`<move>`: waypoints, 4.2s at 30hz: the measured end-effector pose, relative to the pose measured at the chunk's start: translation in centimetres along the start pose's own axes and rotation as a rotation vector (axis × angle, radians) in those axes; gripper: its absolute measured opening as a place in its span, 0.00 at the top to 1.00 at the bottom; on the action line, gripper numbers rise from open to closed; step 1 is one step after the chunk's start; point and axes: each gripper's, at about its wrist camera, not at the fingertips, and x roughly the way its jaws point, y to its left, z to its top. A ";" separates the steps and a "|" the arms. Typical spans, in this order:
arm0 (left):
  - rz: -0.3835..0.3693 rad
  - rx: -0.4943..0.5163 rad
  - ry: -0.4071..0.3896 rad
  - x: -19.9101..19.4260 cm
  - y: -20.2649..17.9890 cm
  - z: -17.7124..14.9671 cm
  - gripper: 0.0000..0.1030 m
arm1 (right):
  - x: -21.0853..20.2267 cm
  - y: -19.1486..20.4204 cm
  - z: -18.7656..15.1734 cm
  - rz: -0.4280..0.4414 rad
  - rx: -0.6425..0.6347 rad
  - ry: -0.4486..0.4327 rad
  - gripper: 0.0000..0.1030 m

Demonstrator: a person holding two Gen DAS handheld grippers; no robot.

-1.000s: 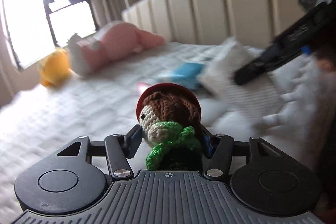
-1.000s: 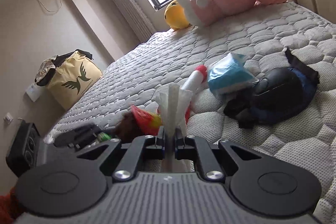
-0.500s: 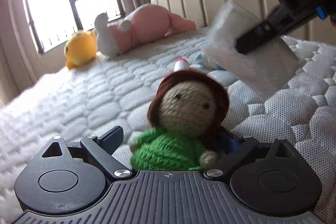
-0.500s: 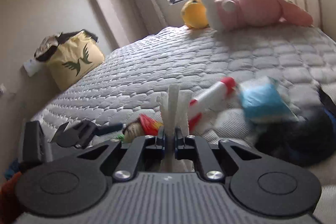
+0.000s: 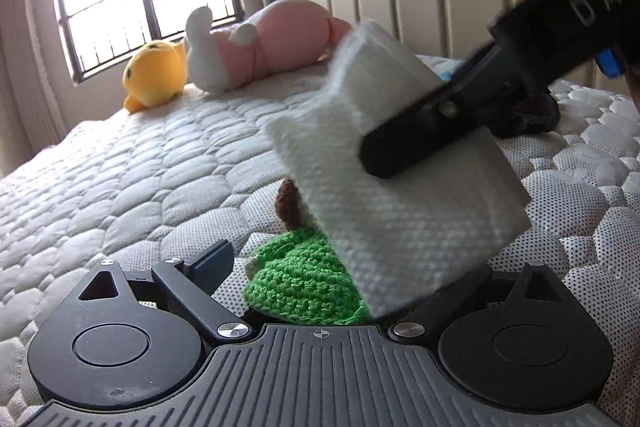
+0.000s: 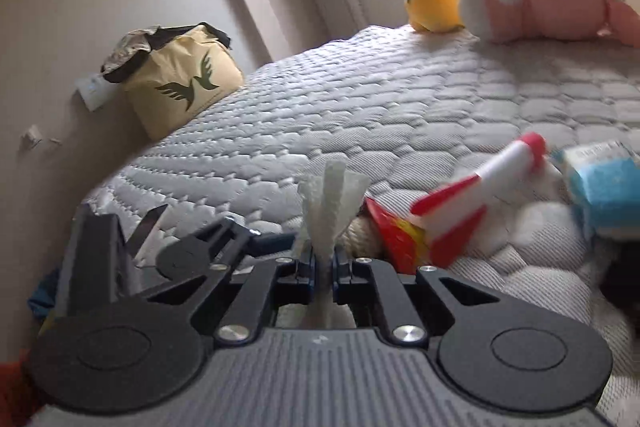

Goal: Organize soft objects
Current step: 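Turn the doll with the left tool while the right tool wipes its back with tissue, then rotate the doll with the left tool while the right tool rubs it with tissue, then wipe the doll's hair and sweater with tissue while the left tool holds it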

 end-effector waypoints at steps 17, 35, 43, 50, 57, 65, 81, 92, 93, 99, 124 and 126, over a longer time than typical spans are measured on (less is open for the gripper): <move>-0.058 0.009 -0.112 -2.4 -1.0 -0.6 0.04 | -1.8 -4.1 -0.6 -0.257 0.007 -0.041 0.91; -0.143 0.080 -0.138 -4.3 -0.9 -1.6 0.02 | -0.4 -0.4 -2.8 -0.032 -0.029 0.042 0.91; -0.250 -0.149 -0.109 -2.0 3.1 1.0 0.00 | -2.5 -4.6 -3.8 -0.101 0.082 0.014 0.91; -0.388 -0.456 0.057 2.1 8.4 0.8 0.00 | -4.4 -8.2 -4.2 -0.120 0.187 -0.034 0.91; -0.519 -0.644 0.060 5.8 8.3 0.4 0.00 | -3.8 -9.2 -5.2 -0.099 0.222 -0.021 0.91; -0.157 -0.257 0.022 3.1 5.0 4.8 0.26 | -4.5 -9.3 -5.4 -0.105 0.220 -0.032 0.91; 0.041 0.122 -0.045 0.2 -2.8 3.0 0.09 | -3.8 -5.1 -1.8 -0.140 0.049 -0.072 0.91; -0.011 0.110 -0.078 -0.3 -2.4 0.8 0.04 | -0.1 1.3 1.5 0.180 0.007 -0.051 0.91; -0.019 0.102 -0.081 -0.5 -2.3 0.6 0.04 | 0.5 1.3 1.0 0.133 -0.010 -0.033 0.91; -0.019 0.103 -0.091 -1.7 -2.3 -0.1 0.03 | 0.7 0.8 -1.0 -0.025 -0.071 0.005 0.93; -0.057 0.040 -0.045 -2.9 -1.3 -0.8 0.01 | -0.4 1.2 -2.5 0.037 -0.008 0.069 0.91; -0.070 0.023 -0.041 -2.7 -1.2 -0.7 0.01 | -1.1 -0.1 -2.7 0.016 0.025 0.063 0.91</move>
